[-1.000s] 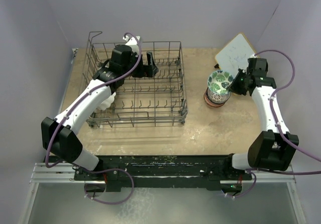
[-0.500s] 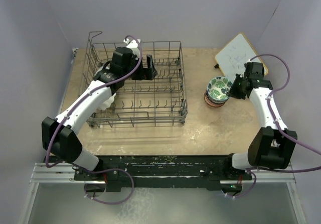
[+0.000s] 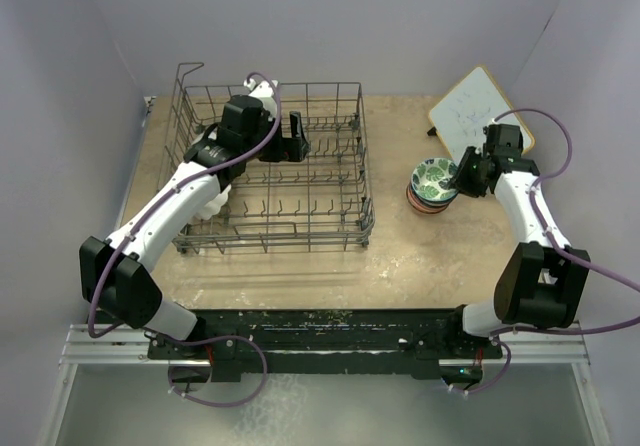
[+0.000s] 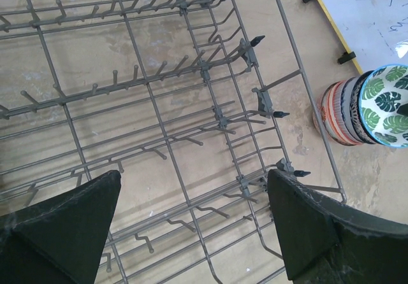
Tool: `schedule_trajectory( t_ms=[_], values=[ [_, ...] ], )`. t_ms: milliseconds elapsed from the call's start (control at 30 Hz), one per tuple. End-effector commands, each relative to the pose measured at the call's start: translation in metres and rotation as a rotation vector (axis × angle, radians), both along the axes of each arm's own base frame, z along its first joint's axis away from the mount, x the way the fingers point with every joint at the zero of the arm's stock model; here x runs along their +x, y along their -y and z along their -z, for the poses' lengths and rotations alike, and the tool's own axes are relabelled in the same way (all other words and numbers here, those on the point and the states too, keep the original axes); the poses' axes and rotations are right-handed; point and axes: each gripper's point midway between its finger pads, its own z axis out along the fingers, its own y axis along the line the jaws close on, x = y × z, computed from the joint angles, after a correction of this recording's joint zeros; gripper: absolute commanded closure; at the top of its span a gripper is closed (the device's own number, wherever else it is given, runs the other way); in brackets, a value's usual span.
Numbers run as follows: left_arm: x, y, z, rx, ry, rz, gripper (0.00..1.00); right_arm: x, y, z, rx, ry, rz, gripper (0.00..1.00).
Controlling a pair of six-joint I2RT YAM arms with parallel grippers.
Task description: Unload the bowls from the dish rack
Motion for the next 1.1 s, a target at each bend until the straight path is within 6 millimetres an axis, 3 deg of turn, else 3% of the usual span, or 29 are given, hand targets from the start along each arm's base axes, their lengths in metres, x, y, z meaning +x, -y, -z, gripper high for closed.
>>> schedule_trajectory(
  t_ms=[0,267,500,733,800,933,1067],
  values=[
    [-0.004,-0.004,-0.017,0.008,0.048,0.000,0.01,0.010,-0.003,-0.014,0.008,0.055,-0.018,0.67],
    [-0.003,-0.003,-0.015,0.011,0.038,0.001,0.01,0.003,0.004,-0.042,-0.037,0.100,0.002,0.62],
    [-0.001,0.000,-0.015,0.006,0.037,0.009,0.01,-0.004,0.007,-0.049,-0.054,0.114,0.019,0.61],
    [0.000,-0.008,-0.015,0.040,0.042,-0.014,0.01,-0.010,0.007,-0.047,-0.061,0.105,0.013,0.78],
    [0.000,-0.023,-0.011,0.116,0.037,-0.056,0.01,-0.009,0.002,-0.052,-0.043,0.129,0.000,0.82],
    [-0.002,-0.083,0.005,0.403,-0.009,-0.239,0.01,-0.001,-0.015,-0.065,0.008,0.183,-0.034,0.82],
    [-0.012,-0.129,0.012,0.649,-0.039,-0.366,0.01,0.012,-0.054,-0.071,0.006,0.171,-0.122,0.77]
  ],
)
